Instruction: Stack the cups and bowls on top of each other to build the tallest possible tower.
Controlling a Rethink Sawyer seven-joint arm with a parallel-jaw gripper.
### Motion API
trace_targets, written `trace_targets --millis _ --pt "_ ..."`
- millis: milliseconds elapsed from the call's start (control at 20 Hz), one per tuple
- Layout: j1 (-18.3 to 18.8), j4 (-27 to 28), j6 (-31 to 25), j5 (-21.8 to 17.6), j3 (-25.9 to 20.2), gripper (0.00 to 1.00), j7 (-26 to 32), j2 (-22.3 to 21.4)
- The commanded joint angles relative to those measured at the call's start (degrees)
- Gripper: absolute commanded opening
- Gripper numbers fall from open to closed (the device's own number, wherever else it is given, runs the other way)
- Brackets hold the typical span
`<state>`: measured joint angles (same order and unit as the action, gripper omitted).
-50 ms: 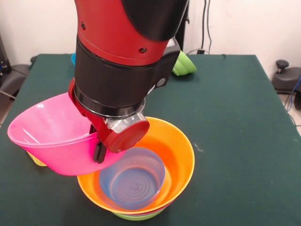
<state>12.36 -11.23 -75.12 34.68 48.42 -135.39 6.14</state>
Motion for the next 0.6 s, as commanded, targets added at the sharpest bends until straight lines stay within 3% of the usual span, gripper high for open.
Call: trace_targets --millis 50,250,600 --pt "-1.7 -4.8 2.2 -3.2 -2.3 0.00 -2.5 -4.0" --pt "-2.3 -4.6 1.0 -3.3 -0.7 0.00 -4.0 -3.9" --pt "-3.1 -1.2 -2.4 0.5 4.7 0.00 -14.0 -1.5"
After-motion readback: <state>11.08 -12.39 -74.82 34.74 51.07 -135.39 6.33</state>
